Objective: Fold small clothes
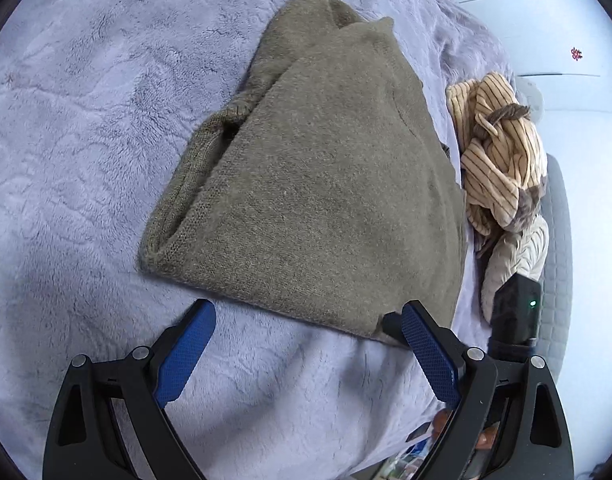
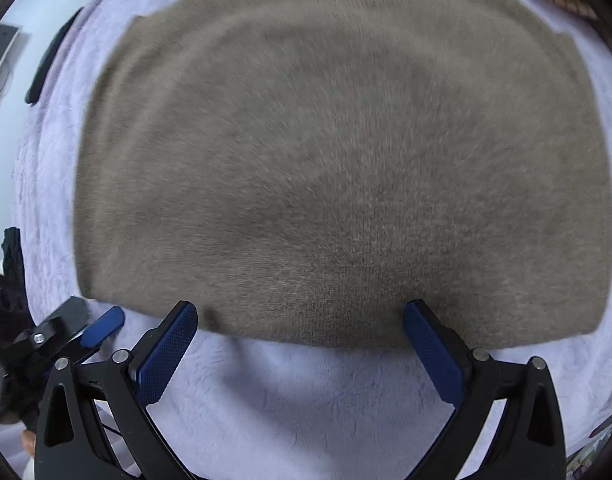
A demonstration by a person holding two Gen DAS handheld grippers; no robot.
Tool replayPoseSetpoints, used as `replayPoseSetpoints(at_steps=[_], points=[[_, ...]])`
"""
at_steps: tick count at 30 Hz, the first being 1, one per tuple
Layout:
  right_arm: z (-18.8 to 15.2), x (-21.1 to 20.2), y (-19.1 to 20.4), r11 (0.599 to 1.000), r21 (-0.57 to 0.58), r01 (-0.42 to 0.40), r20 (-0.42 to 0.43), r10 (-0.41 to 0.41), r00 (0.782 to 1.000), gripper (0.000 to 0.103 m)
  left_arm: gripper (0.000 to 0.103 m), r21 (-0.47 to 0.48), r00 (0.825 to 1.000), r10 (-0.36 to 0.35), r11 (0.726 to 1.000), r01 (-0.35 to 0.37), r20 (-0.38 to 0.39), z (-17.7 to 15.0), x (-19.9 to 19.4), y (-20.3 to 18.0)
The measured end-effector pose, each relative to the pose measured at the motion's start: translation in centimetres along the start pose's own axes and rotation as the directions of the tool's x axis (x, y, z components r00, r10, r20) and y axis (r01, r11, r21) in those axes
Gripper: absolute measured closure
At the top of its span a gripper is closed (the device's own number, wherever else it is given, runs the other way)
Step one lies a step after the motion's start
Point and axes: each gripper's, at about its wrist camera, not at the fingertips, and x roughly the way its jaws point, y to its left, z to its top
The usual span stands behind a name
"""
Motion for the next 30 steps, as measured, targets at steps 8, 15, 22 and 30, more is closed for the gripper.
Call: replayPoseSetpoints(at_steps=[8, 15, 22, 30], points=[[-0.3, 1.2, 0.8, 0.996, -0.084, 0.037, 0.003, -0.036, 0.999, 0.0, 0.009, -0.012, 0.994, -0.066, 0.998, 0.067, 0.083, 0.9, 0.0, -1.1], [-0.3, 0.7, -0.4, 0.998, -0.053, -0.025, 0.017, 0.026, 1.0, 0.0, 0.009, 0.059, 0.995, -0.03, 0.998, 0.024, 0.097, 1.4, 1.9, -2.5], [-0.3, 0.7, 0.0, 0.997, -0.072, -0.022, 0.026, 0.024, 0.999, 0.0, 0.009, -0.03, 0.984, 0.012, 1.0, -0.007, 0.178, 2.6, 2.9, -2.6], [-1.9, -0.8, -0.9, 0.997, -0.059, -0.058, 0.045, 0.061, 0.997, 0.0, 0.09, -0.044, 0.958, 0.165, 0.986, -0.159, 0.235, 3.3, 3.0, -4.2]])
